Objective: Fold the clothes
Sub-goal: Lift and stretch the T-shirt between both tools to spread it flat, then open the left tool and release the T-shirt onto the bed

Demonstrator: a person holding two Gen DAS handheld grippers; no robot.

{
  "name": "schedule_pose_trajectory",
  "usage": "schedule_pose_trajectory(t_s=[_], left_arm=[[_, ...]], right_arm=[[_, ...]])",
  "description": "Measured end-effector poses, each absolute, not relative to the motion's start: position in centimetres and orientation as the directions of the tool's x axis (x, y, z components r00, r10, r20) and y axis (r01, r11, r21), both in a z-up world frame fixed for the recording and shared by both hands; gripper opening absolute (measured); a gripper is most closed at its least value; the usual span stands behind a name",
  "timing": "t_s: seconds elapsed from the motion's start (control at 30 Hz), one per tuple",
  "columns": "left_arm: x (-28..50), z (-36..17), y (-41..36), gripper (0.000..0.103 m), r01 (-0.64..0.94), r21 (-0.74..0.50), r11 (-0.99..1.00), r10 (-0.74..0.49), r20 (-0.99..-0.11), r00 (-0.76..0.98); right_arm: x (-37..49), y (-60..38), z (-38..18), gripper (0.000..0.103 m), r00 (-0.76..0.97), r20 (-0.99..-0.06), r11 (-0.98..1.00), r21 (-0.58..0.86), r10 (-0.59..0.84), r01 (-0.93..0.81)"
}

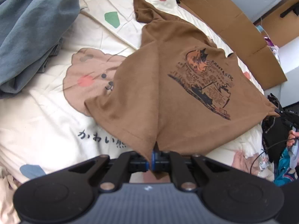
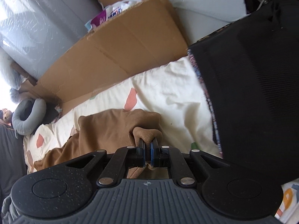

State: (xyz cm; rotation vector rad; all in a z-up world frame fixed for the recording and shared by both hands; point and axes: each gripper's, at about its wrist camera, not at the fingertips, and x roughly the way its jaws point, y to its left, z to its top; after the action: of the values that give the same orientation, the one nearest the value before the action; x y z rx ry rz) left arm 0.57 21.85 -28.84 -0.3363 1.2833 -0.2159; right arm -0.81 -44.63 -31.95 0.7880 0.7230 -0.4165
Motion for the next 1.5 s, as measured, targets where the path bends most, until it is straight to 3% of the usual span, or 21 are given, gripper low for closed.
schedule_pose_trajectory(t_s=[0.8,1.07,1.27,1.5], left_arm=[[-4.9,-27.8,21.8,0.004,-0.12,-0.373,0.92,-0.359,-0.925,0.128],[-0.5,-24.7,24.6,0.025,-0.073,-0.266,0.961,-0.25,-0.952,0.178],[5.5,-24.5,24.1,0.034,0.006,-0.223,0.975,-0.217,-0.942,0.256],[12.6,-27.0,22.3,0.035,0.084,-0.213,0.973,-0.229,-0.915,0.332]], right_arm=[[-8.1,-44.1,-33.1,0.003,0.599,-0.789,0.554,0.443,-0.133,0.705],[-9.4,-43.5,-34.7,0.003,0.563,-0.815,0.552,0.408,-0.139,0.727],[-9.8,-43.7,-35.3,0.004,0.557,-0.821,0.541,0.414,-0.126,0.732],[-9.3,-43.3,-35.2,0.005,0.539,-0.833,0.573,0.382,-0.127,0.725]])
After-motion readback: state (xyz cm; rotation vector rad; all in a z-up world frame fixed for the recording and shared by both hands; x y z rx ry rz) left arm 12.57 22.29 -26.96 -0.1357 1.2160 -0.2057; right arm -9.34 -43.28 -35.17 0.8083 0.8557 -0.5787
